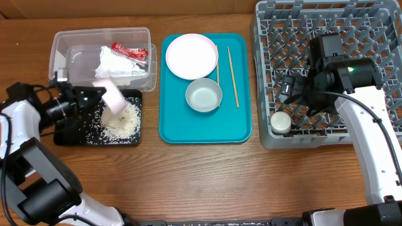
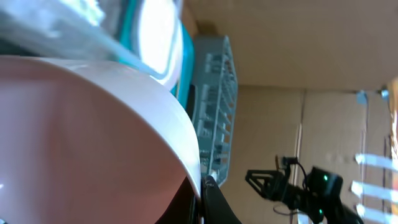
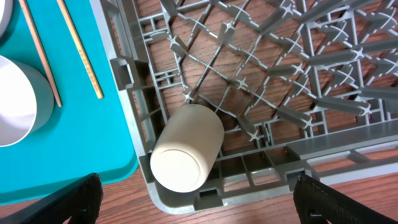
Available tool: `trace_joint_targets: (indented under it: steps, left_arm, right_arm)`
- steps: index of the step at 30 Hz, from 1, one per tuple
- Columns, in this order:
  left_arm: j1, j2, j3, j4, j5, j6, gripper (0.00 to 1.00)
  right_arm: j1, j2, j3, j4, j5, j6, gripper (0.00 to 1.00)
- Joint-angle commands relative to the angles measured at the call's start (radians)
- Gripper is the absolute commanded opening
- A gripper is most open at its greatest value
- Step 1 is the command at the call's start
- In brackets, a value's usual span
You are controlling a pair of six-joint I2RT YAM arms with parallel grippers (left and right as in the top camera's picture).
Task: Sort waste into correct bins and load items into the dishwasher
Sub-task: 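Tip the pink bowl over the black tray to pour out the rice, then return the empty pink bowl to the teal tray with the left gripper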
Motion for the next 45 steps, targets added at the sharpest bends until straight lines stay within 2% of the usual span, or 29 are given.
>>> trace_joint_targets:
  steps: [1, 5, 10, 15, 17, 25, 30, 33, 39, 45]
  left_arm:
    - [0.003, -0.018, -0.001, -0.013, -0.028, -0.019, 0.04]
    - [-0.008, -0.018, -0.001, -0.019, -0.022, -0.018, 0.04]
    - [-0.035, -0.025, 0.004, -0.056, 0.044, 0.053, 0.04]
    - [-0.065, -0.054, 0.034, -0.123, 0.034, 0.152, 0.04]
    - [-0.080, -0.073, 0.053, -0.127, -0.010, 0.153, 0.04]
    - [-0.198, -0.182, 0.188, -0.172, -0.271, 0.147, 0.04]
    - [-0.325, -0.232, 0.243, -0.167, -0.501, 0.067, 0.04]
    - [-0.439, -0.245, 0.246, -0.141, -0.600, 0.031, 0.04]
    - [-0.726, -0.227, 0.246, -0.082, -0.932, -0.060, 0.04]
    - [-0.953, -0.137, 0.246, -0.080, -1.197, -0.136, 0.04]
  right_arm:
    - [0.001, -0.001, 0.020, 0.005, 0.010, -0.003, 1.00]
    - [0.001, -0.001, 0.020, 0.005, 0.010, -0.003, 1.00]
    - [0.001, -0.001, 0.020, 0.005, 0.010, -0.003, 1.00]
    - [0.001, -0.001, 0.020, 0.005, 0.010, -0.003, 1.00]
    - [0.001, -0.001, 0.020, 0.006, 0.010, -0.003, 1.00]
    - [0.001, -0.001, 0.020, 0.008, 0.009, -0.003, 1.00]
    - [0.001, -0.001, 0.020, 0.008, 0.001, -0.003, 1.00]
    - [0.001, -0.001, 0.020, 0.009, -0.002, -0.003, 1.00]
    - [0.001, -0.001, 0.020, 0.008, -0.002, -0.003, 1.00]
    - [0.001, -0.001, 0.020, 0.009, -0.001, -0.003, 1.00]
